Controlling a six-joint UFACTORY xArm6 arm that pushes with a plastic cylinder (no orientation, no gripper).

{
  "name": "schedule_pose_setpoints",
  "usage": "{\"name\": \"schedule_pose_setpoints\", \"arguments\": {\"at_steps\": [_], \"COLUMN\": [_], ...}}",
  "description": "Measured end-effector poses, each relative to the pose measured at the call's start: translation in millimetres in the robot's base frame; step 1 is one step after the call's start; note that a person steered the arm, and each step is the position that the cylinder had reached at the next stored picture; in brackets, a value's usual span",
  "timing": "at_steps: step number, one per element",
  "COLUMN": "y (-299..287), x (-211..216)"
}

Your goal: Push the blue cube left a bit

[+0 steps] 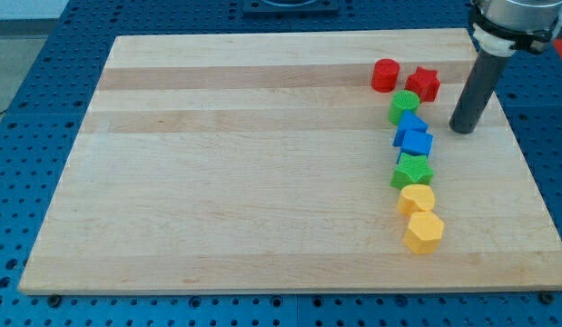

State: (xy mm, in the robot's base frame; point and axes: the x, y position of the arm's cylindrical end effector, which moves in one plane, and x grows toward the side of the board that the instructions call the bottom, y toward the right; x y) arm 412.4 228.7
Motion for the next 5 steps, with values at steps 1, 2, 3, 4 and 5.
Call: {"name": "schedule_pose_setpoints", "arguments": {"at_steps": [1,2,3,4,5], "y": [0,2,1,-6,-10], "x": [6,16,27,28,28]}}
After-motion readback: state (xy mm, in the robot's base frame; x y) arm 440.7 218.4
